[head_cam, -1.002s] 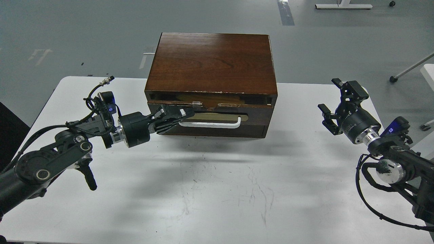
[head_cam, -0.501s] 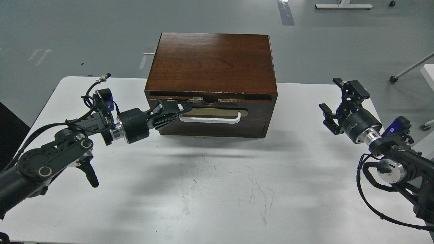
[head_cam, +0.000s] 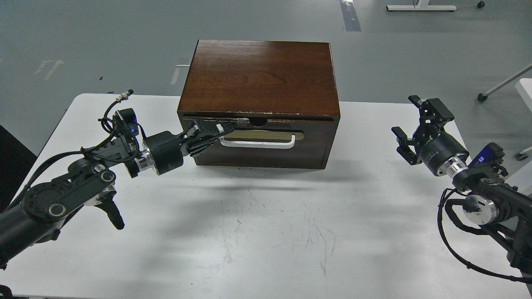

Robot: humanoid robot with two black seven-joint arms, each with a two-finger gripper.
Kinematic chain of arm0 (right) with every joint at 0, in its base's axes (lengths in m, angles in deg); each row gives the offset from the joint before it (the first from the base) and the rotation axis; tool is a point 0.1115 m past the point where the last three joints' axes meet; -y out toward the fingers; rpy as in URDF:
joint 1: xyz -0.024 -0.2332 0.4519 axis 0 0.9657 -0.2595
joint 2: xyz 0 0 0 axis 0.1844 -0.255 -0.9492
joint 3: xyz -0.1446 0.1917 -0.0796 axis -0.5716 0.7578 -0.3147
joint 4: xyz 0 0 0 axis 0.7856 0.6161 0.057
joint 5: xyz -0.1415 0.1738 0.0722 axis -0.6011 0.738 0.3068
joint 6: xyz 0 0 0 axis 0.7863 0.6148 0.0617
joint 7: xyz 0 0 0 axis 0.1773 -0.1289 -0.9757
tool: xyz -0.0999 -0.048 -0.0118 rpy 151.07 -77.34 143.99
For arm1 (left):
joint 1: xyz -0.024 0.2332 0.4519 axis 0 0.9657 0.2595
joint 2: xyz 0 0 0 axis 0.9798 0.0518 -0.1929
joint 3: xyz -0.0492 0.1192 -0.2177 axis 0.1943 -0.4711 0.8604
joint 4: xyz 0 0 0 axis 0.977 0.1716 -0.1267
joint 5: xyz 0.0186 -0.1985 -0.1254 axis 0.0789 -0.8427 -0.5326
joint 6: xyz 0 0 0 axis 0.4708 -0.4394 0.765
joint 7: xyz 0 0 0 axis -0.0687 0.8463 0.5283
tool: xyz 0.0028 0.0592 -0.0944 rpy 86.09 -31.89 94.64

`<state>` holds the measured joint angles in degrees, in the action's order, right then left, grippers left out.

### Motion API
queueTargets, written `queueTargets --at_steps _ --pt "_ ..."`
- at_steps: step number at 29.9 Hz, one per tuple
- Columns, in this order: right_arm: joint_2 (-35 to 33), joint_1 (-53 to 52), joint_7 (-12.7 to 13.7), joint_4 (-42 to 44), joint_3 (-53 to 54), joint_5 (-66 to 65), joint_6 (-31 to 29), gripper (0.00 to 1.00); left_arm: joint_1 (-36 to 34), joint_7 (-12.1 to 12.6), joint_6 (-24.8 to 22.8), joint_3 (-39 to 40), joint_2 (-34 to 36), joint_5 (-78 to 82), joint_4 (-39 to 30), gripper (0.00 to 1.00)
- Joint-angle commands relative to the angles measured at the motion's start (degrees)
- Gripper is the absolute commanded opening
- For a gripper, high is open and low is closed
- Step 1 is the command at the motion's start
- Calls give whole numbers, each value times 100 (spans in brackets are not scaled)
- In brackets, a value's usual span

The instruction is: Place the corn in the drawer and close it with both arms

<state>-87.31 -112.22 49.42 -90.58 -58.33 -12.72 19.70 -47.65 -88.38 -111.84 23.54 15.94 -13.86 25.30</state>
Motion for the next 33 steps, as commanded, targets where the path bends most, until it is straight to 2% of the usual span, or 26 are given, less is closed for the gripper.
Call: queueTargets --at_steps 1,3,6,11,12,13,14,15,17,18,28,33 --pt "0 6 0 0 0 0 0 99 0 -1 -87 -1 19 -18 -24 0" --pt "0 15 0 0 0 0 0 99 9 -1 -157 -10 81 -62 -86 0" --pt "0 15 0 0 0 0 0 99 35 -1 -508 -10 203 -211 -147 0" --pt "0 15 0 0 9 0 0 99 88 -1 -550 8 555 -273 -437 0" --pt "0 6 0 0 9 0 0 99 97 -1 -550 25 651 -360 -507 3" --pt "0 15 0 0 9 0 0 99 105 -1 -550 34 748 -553 -543 27" --pt "0 15 0 0 17 0 0 99 106 -1 -550 34 793 -694 -552 41" --pt "0 15 0 0 18 0 0 99 106 -1 -550 34 889 -1052 -560 64" --pt "0 15 0 0 26 0 9 99 106 -1 -550 43 977 -1440 -561 92" --pt "0 6 0 0 26 0 9 99 106 -1 -550 43 1065 -1790 -561 100" --pt "70 -2 0 35 299 0 79 99 114 -1 -550 272 1443 -3867 -446 100" --pt "97 -2 0 17 299 0 70 100 483 -1 -550 272 1593 -4404 -446 100"
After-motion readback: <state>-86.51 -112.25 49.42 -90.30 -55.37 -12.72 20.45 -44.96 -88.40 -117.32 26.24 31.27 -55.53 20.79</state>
